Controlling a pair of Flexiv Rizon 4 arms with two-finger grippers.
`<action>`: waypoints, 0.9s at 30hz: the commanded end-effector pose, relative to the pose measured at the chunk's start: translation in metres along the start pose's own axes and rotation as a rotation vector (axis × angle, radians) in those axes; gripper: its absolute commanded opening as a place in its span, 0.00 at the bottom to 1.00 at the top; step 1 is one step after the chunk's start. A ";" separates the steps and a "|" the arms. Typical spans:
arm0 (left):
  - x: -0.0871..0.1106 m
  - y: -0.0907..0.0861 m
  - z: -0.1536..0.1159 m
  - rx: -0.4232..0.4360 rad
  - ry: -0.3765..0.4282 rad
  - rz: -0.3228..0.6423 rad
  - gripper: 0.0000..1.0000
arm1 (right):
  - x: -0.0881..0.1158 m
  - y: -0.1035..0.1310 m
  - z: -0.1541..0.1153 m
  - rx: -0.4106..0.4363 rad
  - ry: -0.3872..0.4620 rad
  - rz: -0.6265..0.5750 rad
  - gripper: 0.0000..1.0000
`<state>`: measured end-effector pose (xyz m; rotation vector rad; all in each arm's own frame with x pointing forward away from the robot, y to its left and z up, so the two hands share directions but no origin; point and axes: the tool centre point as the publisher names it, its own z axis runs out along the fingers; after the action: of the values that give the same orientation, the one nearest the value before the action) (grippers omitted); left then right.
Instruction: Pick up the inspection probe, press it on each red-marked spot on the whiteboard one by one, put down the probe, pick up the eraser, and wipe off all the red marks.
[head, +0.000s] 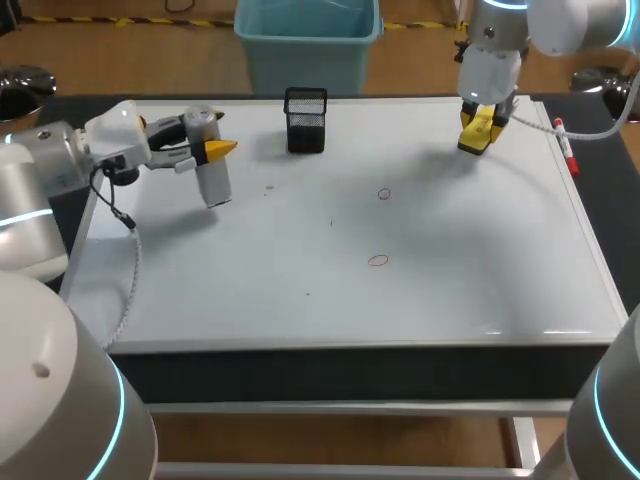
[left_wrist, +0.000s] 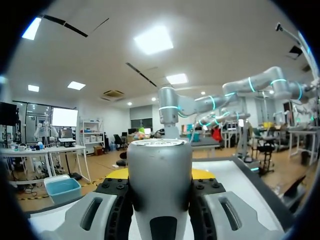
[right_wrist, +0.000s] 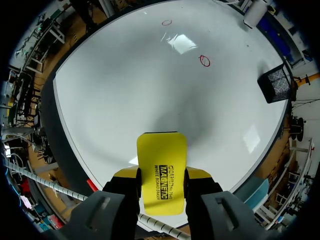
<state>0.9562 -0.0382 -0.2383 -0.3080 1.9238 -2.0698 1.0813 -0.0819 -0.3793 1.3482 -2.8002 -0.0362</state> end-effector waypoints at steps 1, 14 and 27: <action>0.001 -0.002 -0.008 0.003 -0.050 -0.004 0.00 | 0.000 -0.001 -0.001 0.001 0.003 -0.001 0.00; -0.003 -0.001 -0.018 0.014 -0.091 -0.032 0.00 | -0.001 0.004 -0.004 0.003 0.000 -0.023 0.00; -0.003 -0.001 -0.018 0.014 -0.091 -0.032 0.00 | -0.027 0.124 -0.017 0.024 -0.020 -0.332 0.00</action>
<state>0.9527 -0.0202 -0.2396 -0.4243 1.8642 -2.0523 1.0271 0.0062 -0.3658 1.7687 -2.5547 -0.0935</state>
